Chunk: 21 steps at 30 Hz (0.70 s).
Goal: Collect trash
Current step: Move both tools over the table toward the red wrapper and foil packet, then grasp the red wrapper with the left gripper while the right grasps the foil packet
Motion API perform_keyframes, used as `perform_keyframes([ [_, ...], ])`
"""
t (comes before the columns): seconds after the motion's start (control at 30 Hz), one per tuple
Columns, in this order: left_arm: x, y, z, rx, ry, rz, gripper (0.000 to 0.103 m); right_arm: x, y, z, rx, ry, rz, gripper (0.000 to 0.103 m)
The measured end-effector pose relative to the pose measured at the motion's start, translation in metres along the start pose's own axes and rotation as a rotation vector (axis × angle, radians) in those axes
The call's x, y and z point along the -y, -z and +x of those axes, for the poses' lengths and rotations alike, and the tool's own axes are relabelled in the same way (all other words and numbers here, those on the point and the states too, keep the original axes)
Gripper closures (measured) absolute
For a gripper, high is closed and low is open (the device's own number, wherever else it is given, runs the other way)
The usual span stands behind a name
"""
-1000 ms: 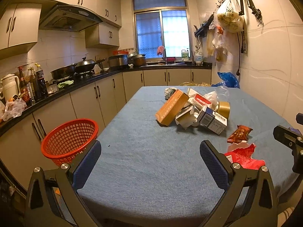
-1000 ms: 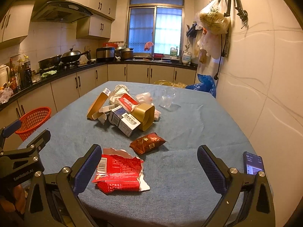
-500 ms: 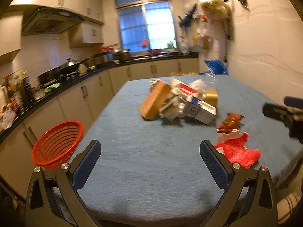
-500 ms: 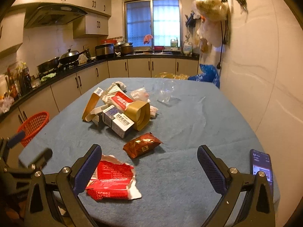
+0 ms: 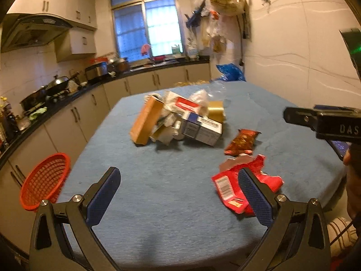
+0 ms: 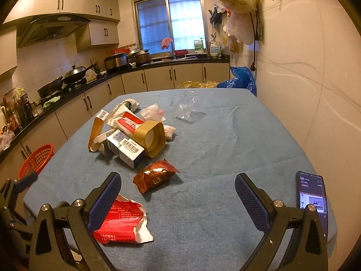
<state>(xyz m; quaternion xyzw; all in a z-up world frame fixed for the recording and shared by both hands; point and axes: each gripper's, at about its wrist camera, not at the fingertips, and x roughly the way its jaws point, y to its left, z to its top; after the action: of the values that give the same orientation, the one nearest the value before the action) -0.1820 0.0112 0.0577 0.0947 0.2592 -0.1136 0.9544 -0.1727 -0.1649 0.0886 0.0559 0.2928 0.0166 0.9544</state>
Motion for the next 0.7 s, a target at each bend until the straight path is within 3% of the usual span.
perform_keyframes([
  [0.2, 0.01, -0.002, 0.032, -0.134, 0.192, -0.017, 0.0, 0.013, -0.002, 0.006, -0.021, -0.035, 0.059, 0.001],
  [0.4, 0.02, -0.007, 0.067, -0.217, 0.289, -0.038, 0.003, 0.022, -0.003, 0.008, -0.026, -0.031, 0.079, 0.001],
  [0.57, 0.032, -0.01, 0.091, -0.288, 0.341, -0.033, 0.049, 0.029, -0.005, 0.014, -0.034, -0.034, 0.092, 0.001],
  [0.6, 0.034, -0.011, 0.093, -0.291, 0.342, -0.031, 0.05, 0.03, -0.005, 0.015, -0.038, -0.036, 0.095, 0.001],
  [0.63, 0.035, -0.011, 0.093, -0.283, 0.341, -0.031, 0.055, 0.031, -0.006, 0.017, -0.043, -0.038, 0.098, 0.001],
  [0.67, 0.036, -0.01, 0.093, -0.283, 0.349, -0.029, 0.068, 0.032, -0.006, 0.018, -0.05, -0.041, 0.101, 0.001],
  [0.7, 0.038, -0.01, 0.093, -0.281, 0.356, -0.028, 0.071, 0.032, -0.006, 0.021, -0.057, -0.045, 0.104, 0.001],
])
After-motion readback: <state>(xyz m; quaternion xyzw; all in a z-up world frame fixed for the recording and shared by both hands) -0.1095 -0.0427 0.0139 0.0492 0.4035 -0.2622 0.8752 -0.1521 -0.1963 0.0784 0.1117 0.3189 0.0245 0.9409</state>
